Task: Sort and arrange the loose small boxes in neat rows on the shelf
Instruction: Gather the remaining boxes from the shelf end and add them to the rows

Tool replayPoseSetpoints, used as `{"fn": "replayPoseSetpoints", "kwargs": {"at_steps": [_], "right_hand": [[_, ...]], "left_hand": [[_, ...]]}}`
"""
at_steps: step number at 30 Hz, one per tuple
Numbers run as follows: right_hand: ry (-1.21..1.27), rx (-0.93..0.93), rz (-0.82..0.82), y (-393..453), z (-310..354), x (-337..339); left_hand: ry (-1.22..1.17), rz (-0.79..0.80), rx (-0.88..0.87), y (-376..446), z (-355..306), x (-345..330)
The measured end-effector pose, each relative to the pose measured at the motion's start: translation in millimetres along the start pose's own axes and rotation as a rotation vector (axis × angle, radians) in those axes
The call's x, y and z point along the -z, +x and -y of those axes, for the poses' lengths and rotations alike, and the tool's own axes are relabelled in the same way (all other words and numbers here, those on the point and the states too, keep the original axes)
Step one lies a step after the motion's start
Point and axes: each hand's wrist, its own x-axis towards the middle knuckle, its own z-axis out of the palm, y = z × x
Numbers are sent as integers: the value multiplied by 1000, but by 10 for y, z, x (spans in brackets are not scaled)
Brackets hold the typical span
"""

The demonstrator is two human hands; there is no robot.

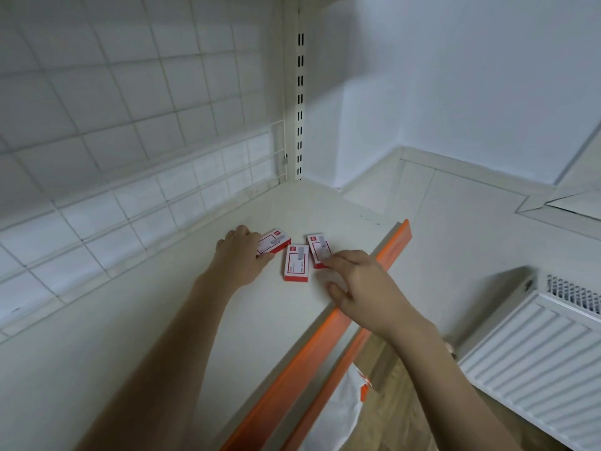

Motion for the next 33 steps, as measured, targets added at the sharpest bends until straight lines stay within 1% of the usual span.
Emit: {"fn": "replayPoseSetpoints", "kwargs": {"at_steps": [2, 5, 8, 11, 13, 15, 21, 24, 29, 31, 33], "right_hand": [[-2, 34, 33, 134, 31, 14], [-28, 68, 97, 361, 58, 7], [-68, 87, 221, 571, 70, -36], [-74, 88, 332, 686, 72, -70], [-73, 85, 371, 718, 61, -109], [-58, 77, 370, 731, 41, -149], [-13, 112, 264, 665, 121, -124], [25, 152, 92, 514, 281, 11], [188, 175, -203, -37, 617, 311], [221, 185, -278, -305, 717, 389], [238, 181, -315, -560, 793, 451]], "left_hand": [[-9, -34, 3, -80, 16, 24], [-43, -132, 10, -313, 55, 109], [-78, -238, 0, -648, 108, 191], [-160, -386, -19, -987, 155, 255], [-166, -453, -21, -1167, 196, 284], [-165, -486, -11, -1325, 218, 321], [-190, -582, 25, -1626, 188, 439], [-198, -617, 24, -1714, 140, 485], [-317, -664, 20, -1994, -29, 538], [-389, -683, 0, -2141, -99, 555], [-446, -708, -15, -2286, -173, 572]]}}
